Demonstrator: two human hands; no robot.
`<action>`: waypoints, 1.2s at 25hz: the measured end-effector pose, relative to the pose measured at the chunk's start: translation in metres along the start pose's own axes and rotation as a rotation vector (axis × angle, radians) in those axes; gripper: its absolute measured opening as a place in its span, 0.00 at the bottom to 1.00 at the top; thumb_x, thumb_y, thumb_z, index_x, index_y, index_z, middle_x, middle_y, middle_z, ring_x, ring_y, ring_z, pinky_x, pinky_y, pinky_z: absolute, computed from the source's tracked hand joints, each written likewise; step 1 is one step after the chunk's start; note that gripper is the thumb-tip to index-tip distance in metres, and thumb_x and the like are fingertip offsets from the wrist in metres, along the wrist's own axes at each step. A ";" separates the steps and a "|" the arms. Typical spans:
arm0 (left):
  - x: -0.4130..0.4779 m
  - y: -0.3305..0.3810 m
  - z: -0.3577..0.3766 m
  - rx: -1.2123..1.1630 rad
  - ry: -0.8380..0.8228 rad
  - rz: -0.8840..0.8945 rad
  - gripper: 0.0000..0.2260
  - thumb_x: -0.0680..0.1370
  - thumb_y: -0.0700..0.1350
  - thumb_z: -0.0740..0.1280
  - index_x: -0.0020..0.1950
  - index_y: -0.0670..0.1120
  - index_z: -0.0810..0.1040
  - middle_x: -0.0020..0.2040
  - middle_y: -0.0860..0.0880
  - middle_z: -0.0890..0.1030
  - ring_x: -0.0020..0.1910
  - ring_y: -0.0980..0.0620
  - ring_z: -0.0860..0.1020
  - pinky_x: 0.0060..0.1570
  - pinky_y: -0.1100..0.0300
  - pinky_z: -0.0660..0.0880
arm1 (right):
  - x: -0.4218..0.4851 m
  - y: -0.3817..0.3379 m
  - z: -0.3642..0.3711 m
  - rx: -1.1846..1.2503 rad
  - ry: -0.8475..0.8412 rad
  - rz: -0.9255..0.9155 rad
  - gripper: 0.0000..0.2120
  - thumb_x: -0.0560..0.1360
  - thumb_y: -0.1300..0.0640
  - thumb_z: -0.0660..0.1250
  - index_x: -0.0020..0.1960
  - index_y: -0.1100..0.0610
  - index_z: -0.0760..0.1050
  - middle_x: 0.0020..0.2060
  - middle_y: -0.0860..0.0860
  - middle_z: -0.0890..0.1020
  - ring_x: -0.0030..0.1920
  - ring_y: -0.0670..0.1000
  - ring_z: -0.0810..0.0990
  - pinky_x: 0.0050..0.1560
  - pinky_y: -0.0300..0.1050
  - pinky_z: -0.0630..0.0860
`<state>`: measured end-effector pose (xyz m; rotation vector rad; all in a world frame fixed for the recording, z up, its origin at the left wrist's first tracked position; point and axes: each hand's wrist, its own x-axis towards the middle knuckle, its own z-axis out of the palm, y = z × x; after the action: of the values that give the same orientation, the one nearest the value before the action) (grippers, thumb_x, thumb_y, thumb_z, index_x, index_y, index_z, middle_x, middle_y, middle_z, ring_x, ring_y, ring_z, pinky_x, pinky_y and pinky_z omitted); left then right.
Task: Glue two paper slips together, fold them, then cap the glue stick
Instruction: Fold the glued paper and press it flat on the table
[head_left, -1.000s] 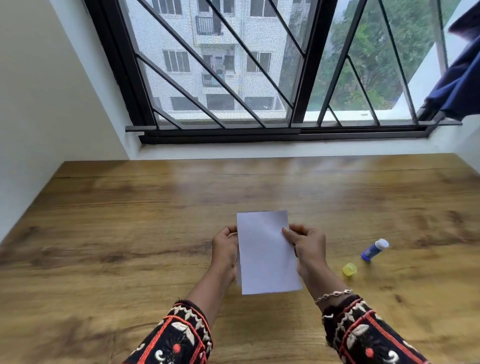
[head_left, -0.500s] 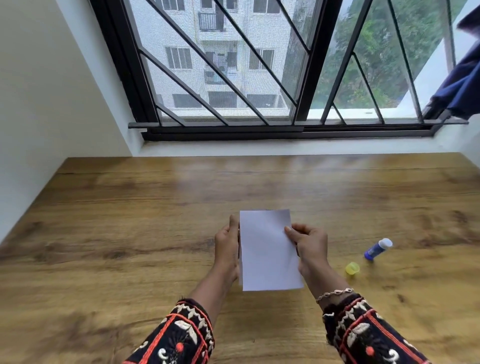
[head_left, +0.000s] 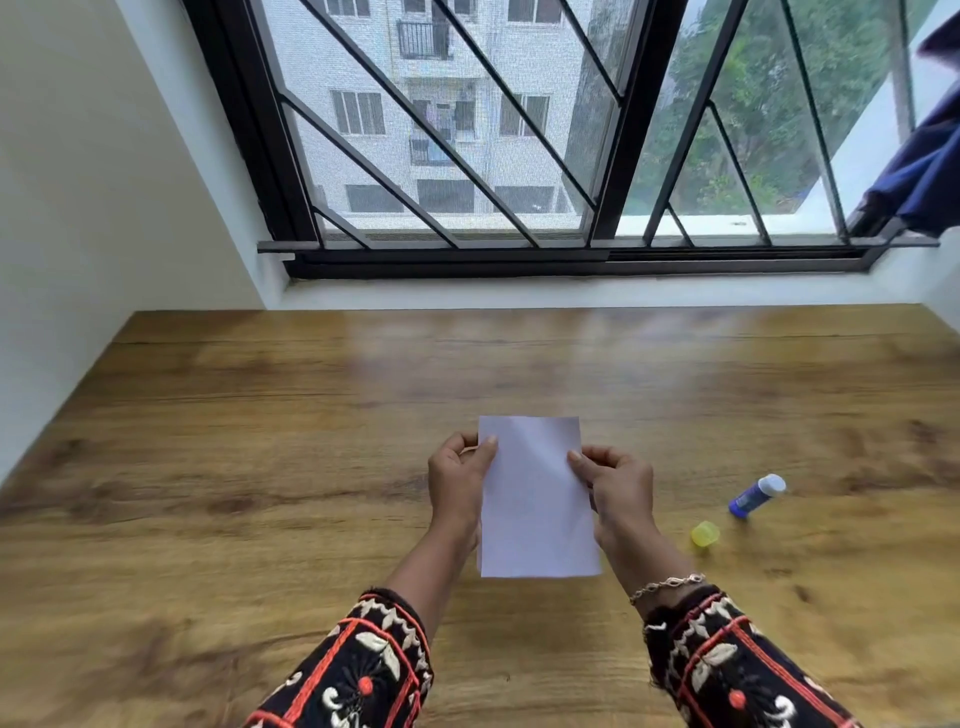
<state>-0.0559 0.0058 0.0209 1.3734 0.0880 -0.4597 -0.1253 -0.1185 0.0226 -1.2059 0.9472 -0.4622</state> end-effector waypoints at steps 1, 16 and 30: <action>0.000 0.000 0.000 0.001 0.005 0.001 0.05 0.75 0.38 0.67 0.39 0.44 0.77 0.38 0.43 0.81 0.38 0.45 0.79 0.45 0.46 0.77 | 0.000 0.000 0.000 0.001 -0.001 0.002 0.04 0.70 0.67 0.69 0.38 0.61 0.77 0.32 0.54 0.79 0.26 0.44 0.76 0.23 0.32 0.70; 0.001 0.000 -0.001 0.008 0.018 -0.017 0.06 0.76 0.37 0.66 0.38 0.42 0.76 0.40 0.40 0.81 0.42 0.41 0.79 0.49 0.36 0.76 | -0.007 -0.008 -0.003 -0.031 -0.140 0.037 0.05 0.71 0.65 0.67 0.39 0.58 0.75 0.36 0.55 0.80 0.37 0.52 0.78 0.36 0.42 0.73; -0.001 -0.001 0.000 0.007 0.034 -0.038 0.05 0.76 0.38 0.66 0.40 0.41 0.78 0.38 0.43 0.81 0.40 0.44 0.79 0.49 0.42 0.77 | -0.006 -0.006 -0.005 -0.044 -0.187 -0.017 0.10 0.71 0.69 0.65 0.34 0.58 0.79 0.27 0.47 0.83 0.30 0.46 0.80 0.29 0.35 0.76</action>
<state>-0.0568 0.0059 0.0203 1.3889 0.1405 -0.4687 -0.1315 -0.1192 0.0304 -1.2739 0.7909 -0.3370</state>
